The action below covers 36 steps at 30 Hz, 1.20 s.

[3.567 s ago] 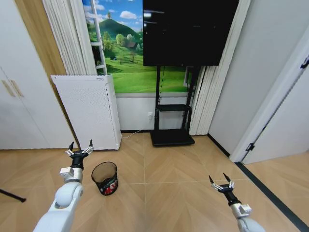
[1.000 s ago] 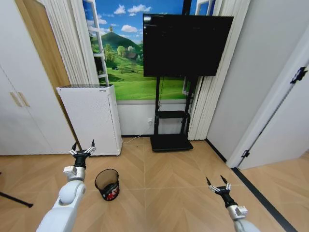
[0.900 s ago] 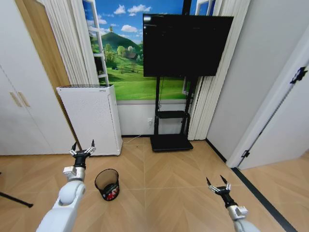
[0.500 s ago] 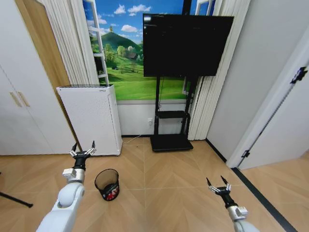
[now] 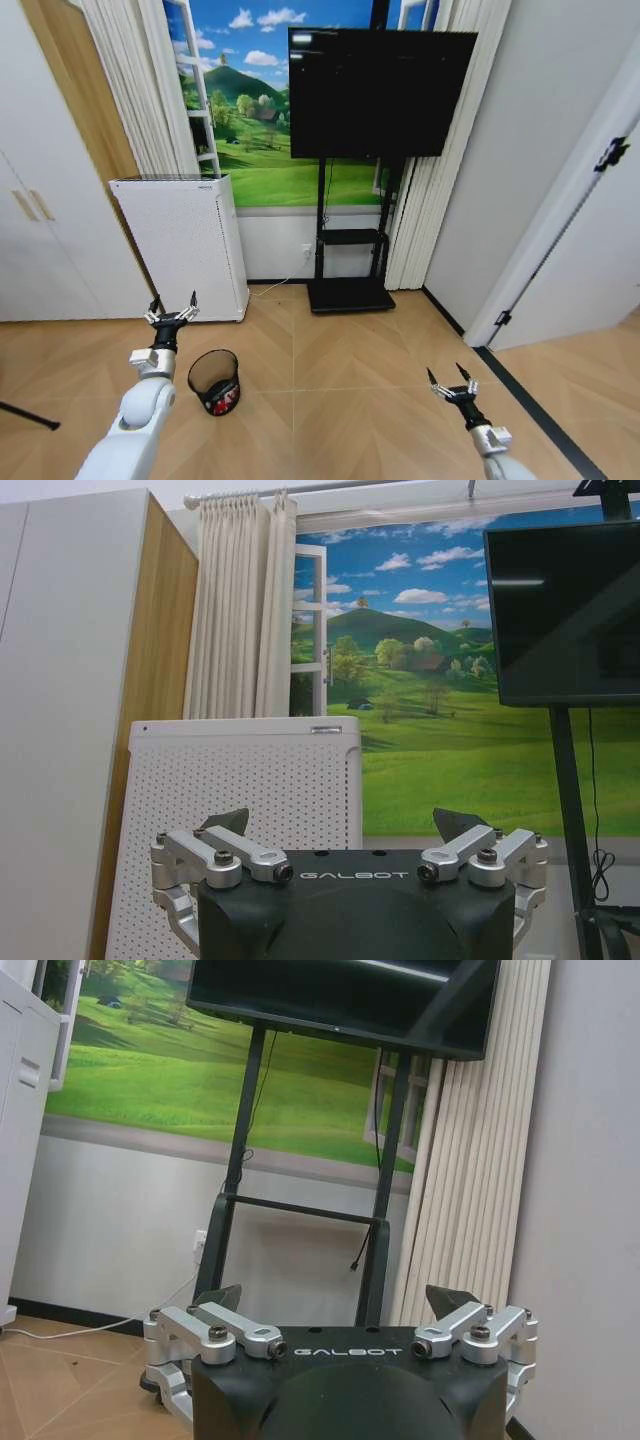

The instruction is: Pick up the trash bin and place the garbage on the floor into it.

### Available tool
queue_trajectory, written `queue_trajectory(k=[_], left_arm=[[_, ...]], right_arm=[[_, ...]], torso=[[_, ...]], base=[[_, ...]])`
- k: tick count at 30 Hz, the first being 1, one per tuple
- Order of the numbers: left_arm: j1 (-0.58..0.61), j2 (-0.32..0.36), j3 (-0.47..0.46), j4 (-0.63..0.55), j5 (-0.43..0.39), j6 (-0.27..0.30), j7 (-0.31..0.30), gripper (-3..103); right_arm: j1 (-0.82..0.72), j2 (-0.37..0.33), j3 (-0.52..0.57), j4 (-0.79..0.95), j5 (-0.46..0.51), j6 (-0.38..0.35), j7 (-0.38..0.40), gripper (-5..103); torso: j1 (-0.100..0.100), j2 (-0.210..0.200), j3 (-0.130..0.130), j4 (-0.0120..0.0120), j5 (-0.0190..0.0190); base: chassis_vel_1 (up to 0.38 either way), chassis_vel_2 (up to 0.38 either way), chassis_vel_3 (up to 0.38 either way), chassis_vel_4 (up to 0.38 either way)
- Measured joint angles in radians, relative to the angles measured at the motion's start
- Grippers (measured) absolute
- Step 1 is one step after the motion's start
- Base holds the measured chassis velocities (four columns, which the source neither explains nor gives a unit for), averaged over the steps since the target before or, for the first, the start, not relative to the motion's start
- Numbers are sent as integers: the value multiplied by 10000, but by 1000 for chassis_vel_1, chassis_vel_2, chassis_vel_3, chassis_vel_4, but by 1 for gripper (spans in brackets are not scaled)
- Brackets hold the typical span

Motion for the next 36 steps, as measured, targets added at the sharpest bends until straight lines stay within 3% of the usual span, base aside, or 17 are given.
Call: queue_trajectory(k=[23,36], left_arm=[[21,-40,-70,126,3,-138,127,100],[-9,-84,-85,262,17,-266,305,100]], right_arm=[[32,63,-45,-91,-232,-8,214,100],[159,80,26,-274,-207,-11,-71,100]], torso=[[-7,-23,-13,0,2],[-12,-26,-18,1,0]], base=[[41,56,-37,-52],[-22,68,23,-71]])
